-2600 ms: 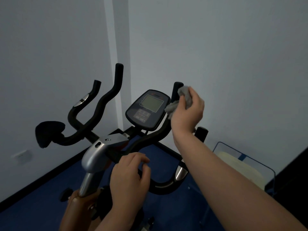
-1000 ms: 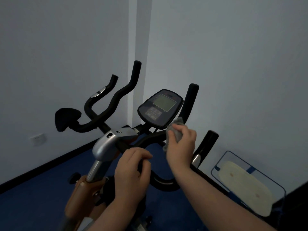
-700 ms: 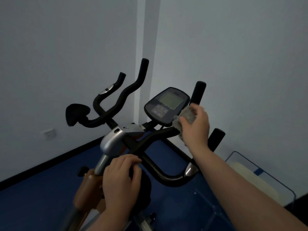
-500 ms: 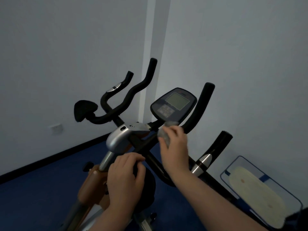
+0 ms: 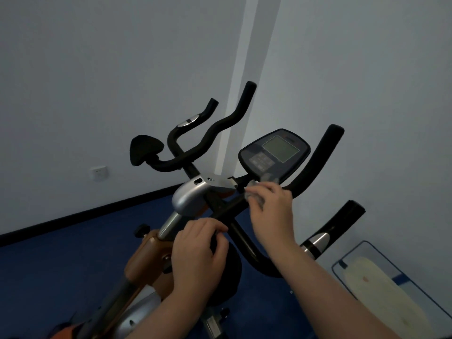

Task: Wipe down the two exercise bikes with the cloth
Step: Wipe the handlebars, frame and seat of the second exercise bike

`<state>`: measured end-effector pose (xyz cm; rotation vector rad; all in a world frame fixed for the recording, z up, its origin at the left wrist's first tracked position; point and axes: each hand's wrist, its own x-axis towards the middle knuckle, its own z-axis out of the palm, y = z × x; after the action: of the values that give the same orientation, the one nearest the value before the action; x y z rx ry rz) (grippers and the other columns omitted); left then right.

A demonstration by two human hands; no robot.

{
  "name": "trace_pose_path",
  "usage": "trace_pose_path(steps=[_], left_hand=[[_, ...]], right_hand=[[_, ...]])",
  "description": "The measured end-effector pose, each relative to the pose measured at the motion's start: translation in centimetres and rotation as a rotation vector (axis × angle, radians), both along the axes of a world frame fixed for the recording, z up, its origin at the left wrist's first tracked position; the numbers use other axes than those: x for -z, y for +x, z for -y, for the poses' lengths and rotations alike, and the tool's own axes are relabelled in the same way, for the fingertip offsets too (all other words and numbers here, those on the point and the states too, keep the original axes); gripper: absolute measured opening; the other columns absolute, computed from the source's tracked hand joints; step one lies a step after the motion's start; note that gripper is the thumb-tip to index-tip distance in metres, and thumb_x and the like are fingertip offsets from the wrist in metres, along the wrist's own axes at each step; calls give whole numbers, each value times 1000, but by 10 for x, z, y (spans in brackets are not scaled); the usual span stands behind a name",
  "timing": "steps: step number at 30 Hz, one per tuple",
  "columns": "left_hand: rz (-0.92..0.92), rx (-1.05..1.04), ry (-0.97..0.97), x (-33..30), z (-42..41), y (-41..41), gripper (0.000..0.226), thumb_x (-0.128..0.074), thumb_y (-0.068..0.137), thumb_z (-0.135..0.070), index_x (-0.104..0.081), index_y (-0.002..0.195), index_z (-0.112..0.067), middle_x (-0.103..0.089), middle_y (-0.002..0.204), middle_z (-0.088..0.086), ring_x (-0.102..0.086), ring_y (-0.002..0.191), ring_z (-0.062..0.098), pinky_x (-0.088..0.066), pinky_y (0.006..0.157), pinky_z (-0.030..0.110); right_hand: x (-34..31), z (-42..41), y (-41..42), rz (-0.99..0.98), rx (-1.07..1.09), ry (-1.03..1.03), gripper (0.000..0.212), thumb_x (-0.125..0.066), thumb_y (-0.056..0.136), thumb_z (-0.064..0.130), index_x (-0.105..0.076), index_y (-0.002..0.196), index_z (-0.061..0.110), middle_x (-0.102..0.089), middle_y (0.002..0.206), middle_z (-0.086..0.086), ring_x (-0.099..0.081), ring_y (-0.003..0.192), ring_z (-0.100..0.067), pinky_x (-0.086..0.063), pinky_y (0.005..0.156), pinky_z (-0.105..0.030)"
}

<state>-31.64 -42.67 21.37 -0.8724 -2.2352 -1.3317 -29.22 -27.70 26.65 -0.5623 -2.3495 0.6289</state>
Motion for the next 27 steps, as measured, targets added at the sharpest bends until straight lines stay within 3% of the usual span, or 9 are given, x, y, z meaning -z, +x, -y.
trace_pose_path(steps=[4,7,9,11,13,17,20,23,27], left_hand=[[5,1,-15,2,1,0,16,-48,83,-25,-64,86,-26,-62,87,-15,-57,81,7,-48,69,35],[25,14,-13,0,1,1,15,-48,84,-24,-64,85,-26,-61,86,-16,-57,82,6,-48,69,35],[37,12,-10,-1,1,1,15,-49,84,-24,-63,85,-26,-61,86,-16,-57,82,6,-48,70,35],[41,7,-10,-1,2,0,15,-49,84,-24,-63,85,-26,-61,86,-17,-57,82,5,-48,70,35],[39,1,-6,-1,1,1,15,-48,84,-25,-64,85,-26,-61,86,-16,-57,82,6,-48,69,36],[12,-12,-5,0,1,1,16,-49,84,-24,-65,86,-24,-63,87,-14,-57,82,7,-48,69,35],[12,-6,-9,1,2,1,16,-49,84,-24,-65,86,-24,-62,87,-14,-57,82,7,-48,69,35],[22,1,-6,0,3,2,17,-49,85,-25,-65,86,-24,-62,87,-14,-57,81,7,-49,67,36],[40,4,-16,-3,2,2,18,-48,86,-26,-65,86,-24,-62,87,-13,-57,81,7,-49,68,37]], right_hand=[[-11,11,-5,151,-345,-177,35,-71,82,14,-67,115,27,-65,111,7,-56,101,-3,-44,89,-11],[-32,-12,-8,29,-187,-66,41,-76,78,17,-65,117,22,-60,108,7,-54,94,3,-36,82,-4],[-35,-24,-8,94,-38,48,37,-71,85,24,-65,121,19,-59,116,1,-49,105,-11,-32,86,-17],[-24,-22,-7,154,19,85,31,-64,90,27,-65,121,21,-61,117,0,-41,107,-14,-27,83,-19],[-11,-8,-6,110,-24,51,28,-64,91,26,-67,118,22,-61,117,3,-36,103,-7,-27,79,-16],[3,17,-1,127,-275,-57,27,-71,85,18,-71,111,20,-62,113,9,-48,101,-6,-29,83,1],[-13,5,6,142,-390,-196,27,-74,81,12,-74,108,19,-65,108,10,-55,100,4,-36,87,-3],[-12,0,28,220,-379,-93,28,-74,82,13,-72,109,19,-63,109,7,-55,103,-4,-41,92,-15],[9,4,72,366,-364,108,26,-69,86,25,-69,112,30,-55,103,21,-47,101,2,-32,84,-4]])
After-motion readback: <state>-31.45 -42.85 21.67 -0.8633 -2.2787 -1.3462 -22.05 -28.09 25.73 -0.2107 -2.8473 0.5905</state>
